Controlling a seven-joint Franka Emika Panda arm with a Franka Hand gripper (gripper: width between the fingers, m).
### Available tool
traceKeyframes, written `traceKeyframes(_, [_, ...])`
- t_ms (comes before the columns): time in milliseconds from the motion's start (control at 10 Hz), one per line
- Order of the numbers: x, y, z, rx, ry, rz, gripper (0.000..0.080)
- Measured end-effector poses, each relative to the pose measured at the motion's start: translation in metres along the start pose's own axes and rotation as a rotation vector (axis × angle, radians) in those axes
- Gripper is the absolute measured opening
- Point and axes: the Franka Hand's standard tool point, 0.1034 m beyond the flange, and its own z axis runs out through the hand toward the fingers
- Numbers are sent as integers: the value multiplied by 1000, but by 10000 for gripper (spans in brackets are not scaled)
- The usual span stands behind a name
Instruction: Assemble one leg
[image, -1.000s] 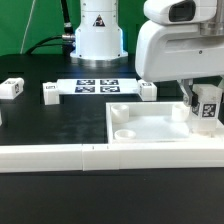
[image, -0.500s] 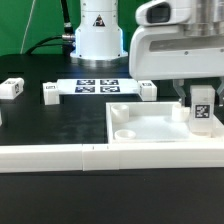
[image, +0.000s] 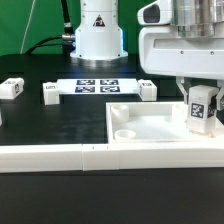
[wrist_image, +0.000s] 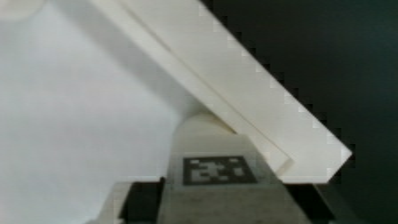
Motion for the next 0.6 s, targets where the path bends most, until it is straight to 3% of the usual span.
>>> traceKeyframes(100, [-1, -1, 0, 1, -4, 67, 294])
traceKeyframes(200, [-3, -2, 0, 6, -15, 142, 366])
traceKeyframes(300, [-4, -2, 0, 7, -15, 100, 366])
traceKeyframes(400, [-4, -2, 0, 7, -16, 47, 547])
traceKeyframes(500, [-3, -2, 0, 7, -17, -25, 628])
traceKeyframes(600, [-3, -2, 0, 6, -16, -99, 628])
